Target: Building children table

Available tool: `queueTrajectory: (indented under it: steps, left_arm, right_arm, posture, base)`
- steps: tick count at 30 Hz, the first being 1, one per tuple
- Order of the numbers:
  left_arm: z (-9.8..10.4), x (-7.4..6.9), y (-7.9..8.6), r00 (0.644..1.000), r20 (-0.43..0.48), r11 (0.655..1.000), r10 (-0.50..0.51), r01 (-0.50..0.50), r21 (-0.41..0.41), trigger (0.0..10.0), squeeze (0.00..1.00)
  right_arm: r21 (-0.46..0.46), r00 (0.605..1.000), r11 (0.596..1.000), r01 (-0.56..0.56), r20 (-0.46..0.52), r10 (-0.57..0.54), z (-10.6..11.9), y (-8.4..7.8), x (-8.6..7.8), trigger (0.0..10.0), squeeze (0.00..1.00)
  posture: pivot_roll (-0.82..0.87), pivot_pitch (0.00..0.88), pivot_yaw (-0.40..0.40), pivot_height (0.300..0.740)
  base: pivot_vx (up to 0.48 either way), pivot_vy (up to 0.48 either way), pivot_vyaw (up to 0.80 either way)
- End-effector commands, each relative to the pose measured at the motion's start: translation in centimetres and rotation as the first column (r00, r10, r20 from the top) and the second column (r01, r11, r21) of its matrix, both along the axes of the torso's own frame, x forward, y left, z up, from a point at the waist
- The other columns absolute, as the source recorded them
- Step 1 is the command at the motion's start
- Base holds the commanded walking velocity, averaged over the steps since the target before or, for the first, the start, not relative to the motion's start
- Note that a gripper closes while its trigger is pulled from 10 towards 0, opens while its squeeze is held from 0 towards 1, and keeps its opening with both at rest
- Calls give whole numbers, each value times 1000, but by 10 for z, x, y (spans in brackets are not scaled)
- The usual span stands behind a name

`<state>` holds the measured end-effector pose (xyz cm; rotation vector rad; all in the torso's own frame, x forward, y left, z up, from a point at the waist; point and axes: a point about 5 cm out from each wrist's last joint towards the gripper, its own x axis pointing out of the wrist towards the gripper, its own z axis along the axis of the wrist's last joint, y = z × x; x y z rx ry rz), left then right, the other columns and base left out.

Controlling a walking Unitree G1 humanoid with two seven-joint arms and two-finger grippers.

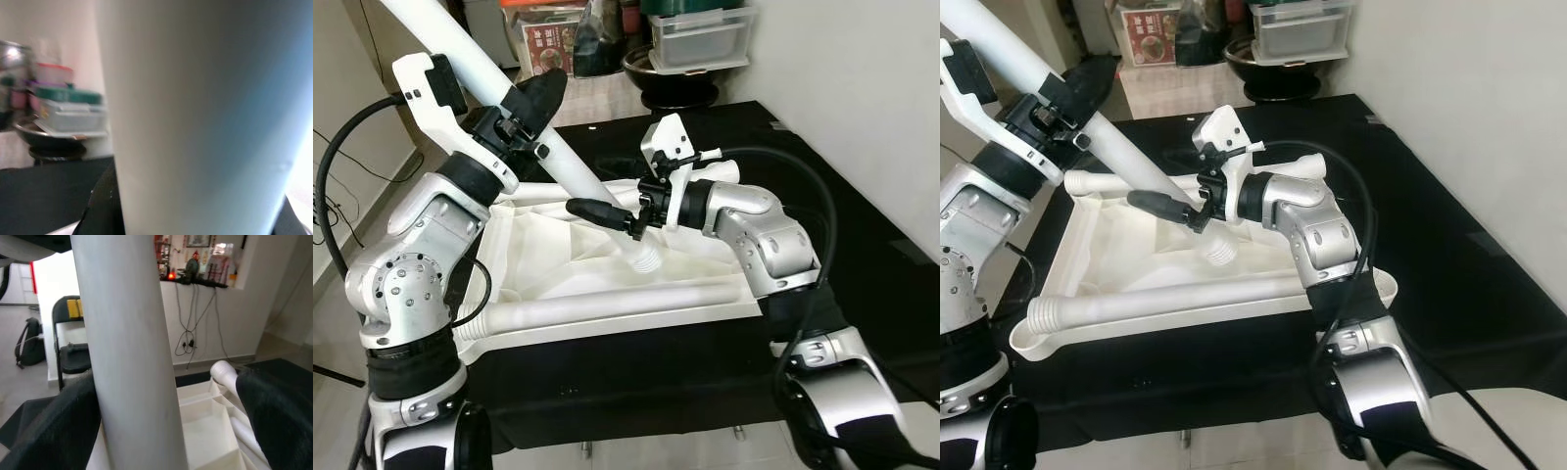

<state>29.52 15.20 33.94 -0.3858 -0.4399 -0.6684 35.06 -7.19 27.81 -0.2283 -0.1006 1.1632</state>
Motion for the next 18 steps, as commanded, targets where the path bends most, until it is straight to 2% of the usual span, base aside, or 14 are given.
queueTrajectory:
  steps: [1, 3, 9, 14, 15, 17, 18]
  left_arm:
    - [-3, -4, -9, 995, 2, 994, -98, 98, 48, 0, 0]
    - [-3, -7, -14, 987, 24, 980, -159, 155, 125, 0, 0]
    - [-3, -9, -15, 982, 32, 971, -188, 181, 158, 0, 0]
    - [-3, -9, -15, 977, 49, 962, -207, 194, 191, 0, 0]
    - [-1, -10, -15, 972, 59, 957, -229, 213, 198, 0, 0]
    - [-1, -10, -15, 972, 59, 957, -229, 213, 198, 0, 0]
    - [1, -13, -17, 960, 71, 946, -270, 251, 205, 0, 0]
  right_arm:
    - [-43, 998, 997, 60, -34, -61, -10, -7, 4, 10000, 1000]
    - [-78, 996, 995, 58, -64, -63, -17, -6, 3, 10000, 1000]
    - [-83, 996, 995, 57, -70, -63, -18, -6, 3, 10000, 1000]
    - [-65, 991, 997, 43, -126, -51, -16, -8, 1, 10000, 1000]
    - [-65, 988, 998, 16, -151, -26, -16, -8, -2, 10000, 357]
    - [-65, 988, 998, 16, -151, -26, -16, -8, -2, 10000, 357]
    - [-79, 985, 996, -35, -173, 21, -19, -6, -8, 10000, 0]
  posture:
    - [-53, 0, 57, 740]
    - [-60, 0, 50, 740]
    - [-65, 0, 55, 740]
    - [-64, 0, 54, 740]
    - [-62, 0, 52, 740]
    - [-62, 0, 52, 740]
    - [-60, 0, 52, 740]
  base:
    - [0, 0, 0]
    - [0, 0, 0]
    - [0, 0, 0]
    - [0, 0, 0]
    - [0, 0, 0]
    - [0, 0, 0]
    - [0, 0, 0]
